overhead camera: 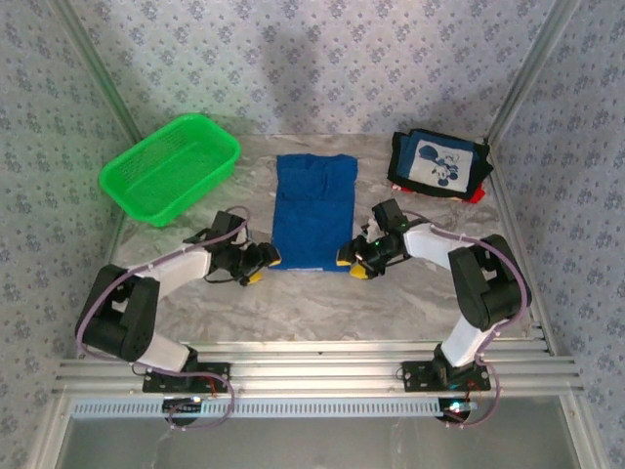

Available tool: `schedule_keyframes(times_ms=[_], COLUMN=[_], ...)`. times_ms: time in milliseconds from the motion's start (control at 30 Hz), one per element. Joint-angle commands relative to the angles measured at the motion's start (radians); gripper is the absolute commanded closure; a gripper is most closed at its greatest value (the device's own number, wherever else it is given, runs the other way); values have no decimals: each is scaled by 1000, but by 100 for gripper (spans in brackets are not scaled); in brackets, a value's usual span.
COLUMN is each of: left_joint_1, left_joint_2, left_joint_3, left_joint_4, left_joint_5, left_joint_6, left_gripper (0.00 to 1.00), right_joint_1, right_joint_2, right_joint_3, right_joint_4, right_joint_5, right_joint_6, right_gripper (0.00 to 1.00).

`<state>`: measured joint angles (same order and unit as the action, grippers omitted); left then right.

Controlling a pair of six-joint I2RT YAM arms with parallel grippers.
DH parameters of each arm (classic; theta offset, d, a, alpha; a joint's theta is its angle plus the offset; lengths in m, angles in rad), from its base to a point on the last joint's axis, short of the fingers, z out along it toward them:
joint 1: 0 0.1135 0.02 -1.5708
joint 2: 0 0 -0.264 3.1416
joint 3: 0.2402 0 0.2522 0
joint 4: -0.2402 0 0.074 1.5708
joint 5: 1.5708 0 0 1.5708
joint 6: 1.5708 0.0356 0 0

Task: Fold and stack the t-shirts

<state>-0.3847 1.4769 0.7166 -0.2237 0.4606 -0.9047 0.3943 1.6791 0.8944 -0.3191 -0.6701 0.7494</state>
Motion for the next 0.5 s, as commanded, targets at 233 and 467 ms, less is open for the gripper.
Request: schedule_keyframes(times_ms=[233,467], left_joint_1=[-3,-19], left_joint_2=[91,158], left_joint_3=[3,22], left_joint_4=[179,179], left_joint_5=[13,21], left_joint_6=[-62,-58], left_gripper=[41,69], right_joint_1=[11,5], right_joint_2=[73,120], right_joint_3=[-2,21], right_joint_4=[60,93], right_joint_5=[23,39], right_joint_6=[40,62], right_gripper=[51,67])
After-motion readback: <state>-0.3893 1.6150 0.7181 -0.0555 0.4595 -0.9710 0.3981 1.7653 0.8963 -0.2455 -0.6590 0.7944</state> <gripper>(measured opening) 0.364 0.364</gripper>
